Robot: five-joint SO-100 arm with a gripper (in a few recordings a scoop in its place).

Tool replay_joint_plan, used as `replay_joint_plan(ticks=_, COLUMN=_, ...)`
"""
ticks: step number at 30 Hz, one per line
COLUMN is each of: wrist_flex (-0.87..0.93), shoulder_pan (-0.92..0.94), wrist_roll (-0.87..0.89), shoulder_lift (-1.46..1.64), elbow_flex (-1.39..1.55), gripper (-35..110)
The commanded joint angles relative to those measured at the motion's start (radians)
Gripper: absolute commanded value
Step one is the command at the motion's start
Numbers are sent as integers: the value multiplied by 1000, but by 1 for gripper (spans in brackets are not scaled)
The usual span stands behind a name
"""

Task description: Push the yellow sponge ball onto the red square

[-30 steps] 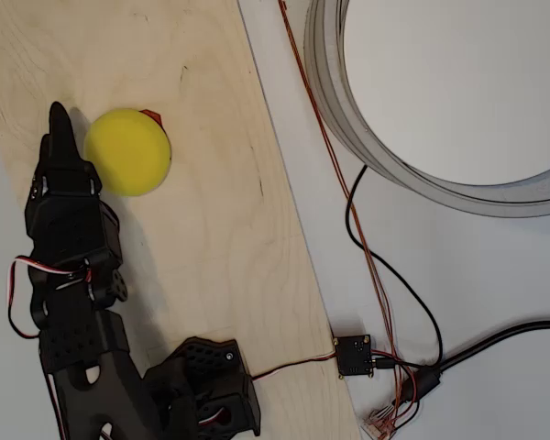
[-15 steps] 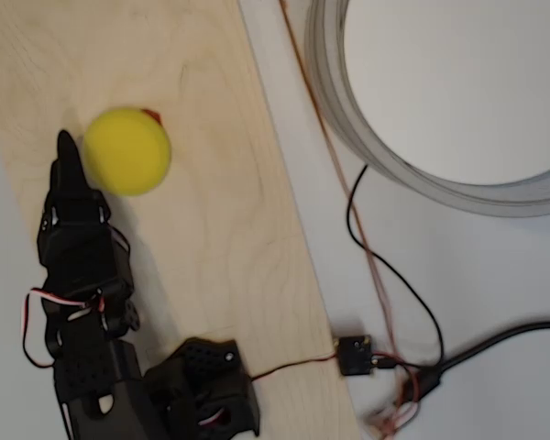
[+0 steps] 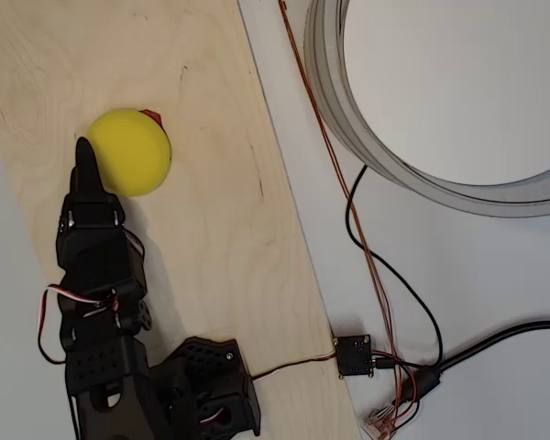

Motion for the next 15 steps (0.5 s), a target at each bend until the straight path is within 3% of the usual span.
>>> replay_joint_plan(ticks=1, wrist_flex=-20, shoulder_pan=17, wrist_roll=8, shoulder_lift=0, elbow_flex=18, gripper=21)
replay_joint_plan(ticks=15, wrist_flex=-163, shoulder_pan=35, wrist_roll=-32, shoulder_lift=-135, elbow_flex=20, gripper=21)
